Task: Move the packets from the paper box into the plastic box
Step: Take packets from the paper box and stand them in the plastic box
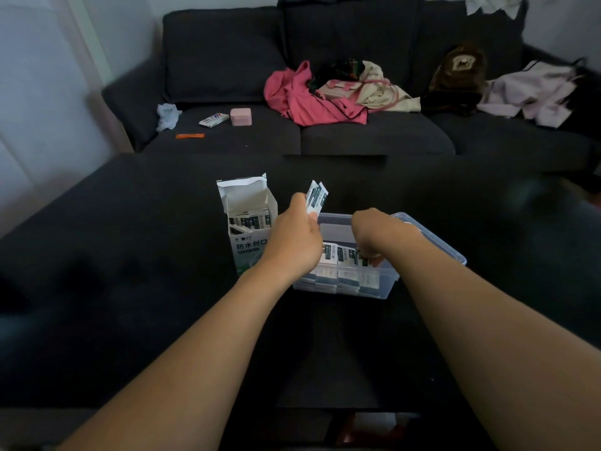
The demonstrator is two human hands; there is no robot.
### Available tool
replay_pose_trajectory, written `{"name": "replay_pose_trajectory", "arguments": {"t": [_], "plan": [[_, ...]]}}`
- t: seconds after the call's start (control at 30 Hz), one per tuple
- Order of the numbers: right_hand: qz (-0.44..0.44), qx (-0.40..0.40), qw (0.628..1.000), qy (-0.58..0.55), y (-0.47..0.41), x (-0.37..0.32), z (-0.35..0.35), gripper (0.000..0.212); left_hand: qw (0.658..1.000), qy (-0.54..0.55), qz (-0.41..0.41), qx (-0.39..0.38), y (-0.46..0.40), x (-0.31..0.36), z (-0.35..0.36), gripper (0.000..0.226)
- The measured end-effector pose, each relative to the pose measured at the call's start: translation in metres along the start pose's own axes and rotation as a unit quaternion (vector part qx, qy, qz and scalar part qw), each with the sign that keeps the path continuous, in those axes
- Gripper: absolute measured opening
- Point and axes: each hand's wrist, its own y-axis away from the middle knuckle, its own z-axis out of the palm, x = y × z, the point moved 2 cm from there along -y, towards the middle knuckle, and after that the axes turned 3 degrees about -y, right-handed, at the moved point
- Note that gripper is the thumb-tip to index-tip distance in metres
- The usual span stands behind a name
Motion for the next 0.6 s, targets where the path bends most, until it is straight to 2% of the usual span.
{"name": "replay_pose_trajectory", "arguments": {"t": [0.27,0.4,0.47,0.6], "plan": [[-0.001,-0.003,1.000,0.019,-0.005,0.002,0.006,0.055,0.999,0.026,-0.019,-0.011,-0.001,0.000,0.001,0.017],[-0.012,-0.002,1.000,0.010,-0.004,0.003,0.005,0.060,0.986,0.147,-0.071,-0.028,-0.004,0.002,0.002,0.023],[-0.018,0.011,1.000,-0.008,-0.005,0.004,0.001,0.054,0.970,0.215,-0.105,-0.037,-0.004,0.002,0.001,0.029],[-0.040,0.025,0.994,-0.101,-0.004,0.011,-0.022,0.025,0.940,0.304,-0.149,-0.041,-0.005,0.002,-0.003,0.031]]}}
